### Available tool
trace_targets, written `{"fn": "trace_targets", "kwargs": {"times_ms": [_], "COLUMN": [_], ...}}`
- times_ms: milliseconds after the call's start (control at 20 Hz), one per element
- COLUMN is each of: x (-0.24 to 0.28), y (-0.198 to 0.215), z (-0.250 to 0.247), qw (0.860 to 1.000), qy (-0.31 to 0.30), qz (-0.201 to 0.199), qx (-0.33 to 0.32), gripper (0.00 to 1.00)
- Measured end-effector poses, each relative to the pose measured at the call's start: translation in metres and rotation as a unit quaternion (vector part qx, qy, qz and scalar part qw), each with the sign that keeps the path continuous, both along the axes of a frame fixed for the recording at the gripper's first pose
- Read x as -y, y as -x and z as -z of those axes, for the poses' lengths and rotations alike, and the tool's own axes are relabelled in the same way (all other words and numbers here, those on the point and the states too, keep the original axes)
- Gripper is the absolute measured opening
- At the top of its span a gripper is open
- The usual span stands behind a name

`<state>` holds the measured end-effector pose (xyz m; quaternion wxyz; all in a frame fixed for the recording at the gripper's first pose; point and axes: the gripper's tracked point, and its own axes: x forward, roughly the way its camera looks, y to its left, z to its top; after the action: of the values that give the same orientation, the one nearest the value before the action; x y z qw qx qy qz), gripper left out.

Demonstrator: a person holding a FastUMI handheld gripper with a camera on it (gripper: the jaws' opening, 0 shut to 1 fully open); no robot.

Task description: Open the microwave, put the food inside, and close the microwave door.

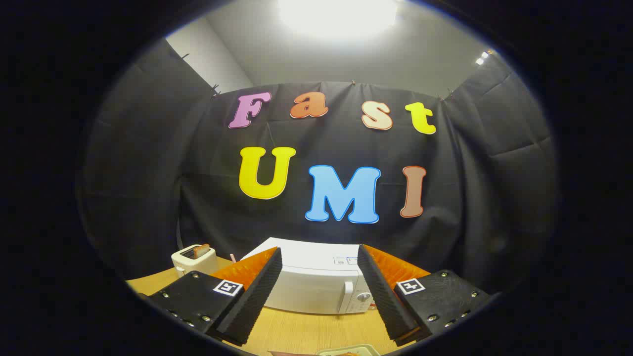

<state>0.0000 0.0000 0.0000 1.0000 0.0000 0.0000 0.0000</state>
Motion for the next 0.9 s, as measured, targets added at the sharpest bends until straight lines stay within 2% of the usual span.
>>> {"fn": "trace_targets", "kwargs": {"times_ms": [900], "x": [0.001], "y": [-0.012], "z": [0.024], "qw": [1.000], "qy": [0.003], "qz": [-0.004], "qx": [-0.007], "gripper": [0.97]}}
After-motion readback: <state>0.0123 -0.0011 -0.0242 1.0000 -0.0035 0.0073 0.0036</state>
